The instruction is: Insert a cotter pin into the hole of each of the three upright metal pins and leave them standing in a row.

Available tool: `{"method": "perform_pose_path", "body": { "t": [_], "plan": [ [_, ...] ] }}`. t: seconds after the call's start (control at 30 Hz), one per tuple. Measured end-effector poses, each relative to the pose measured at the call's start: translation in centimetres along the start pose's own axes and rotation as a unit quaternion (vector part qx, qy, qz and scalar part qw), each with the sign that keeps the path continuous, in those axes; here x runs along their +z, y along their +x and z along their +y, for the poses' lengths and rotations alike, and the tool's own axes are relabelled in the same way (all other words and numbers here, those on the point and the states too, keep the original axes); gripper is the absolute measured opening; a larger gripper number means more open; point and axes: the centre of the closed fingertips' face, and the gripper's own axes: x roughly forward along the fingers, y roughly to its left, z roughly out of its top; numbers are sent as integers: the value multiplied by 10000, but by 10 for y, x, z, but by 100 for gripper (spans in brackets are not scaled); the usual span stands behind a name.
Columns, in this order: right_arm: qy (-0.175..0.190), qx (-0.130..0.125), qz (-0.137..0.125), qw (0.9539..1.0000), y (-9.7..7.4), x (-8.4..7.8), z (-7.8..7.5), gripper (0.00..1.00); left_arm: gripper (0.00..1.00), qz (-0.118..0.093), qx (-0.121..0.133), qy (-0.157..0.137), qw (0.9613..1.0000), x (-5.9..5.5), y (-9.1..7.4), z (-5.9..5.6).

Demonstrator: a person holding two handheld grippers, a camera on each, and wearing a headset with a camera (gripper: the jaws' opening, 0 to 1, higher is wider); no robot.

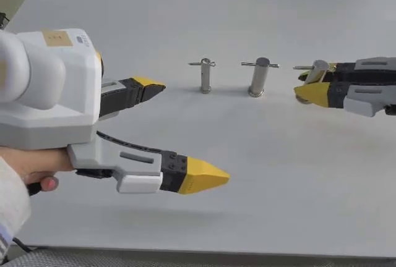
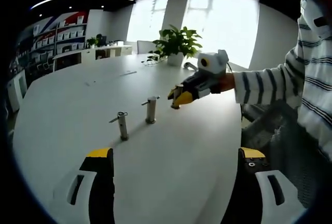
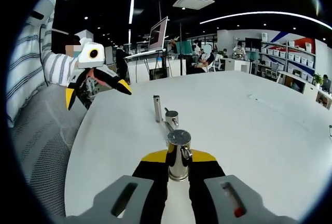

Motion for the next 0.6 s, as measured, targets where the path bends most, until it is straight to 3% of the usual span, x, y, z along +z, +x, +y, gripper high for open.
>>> {"method": "perform_pose_path", "body": {
  "t": [0.6],
  "plan": [
    [157, 57, 88, 9998, 11, -18, -17, 9, 98, 125, -31, -113, 9999, -14, -3, 5]
  ]
}}
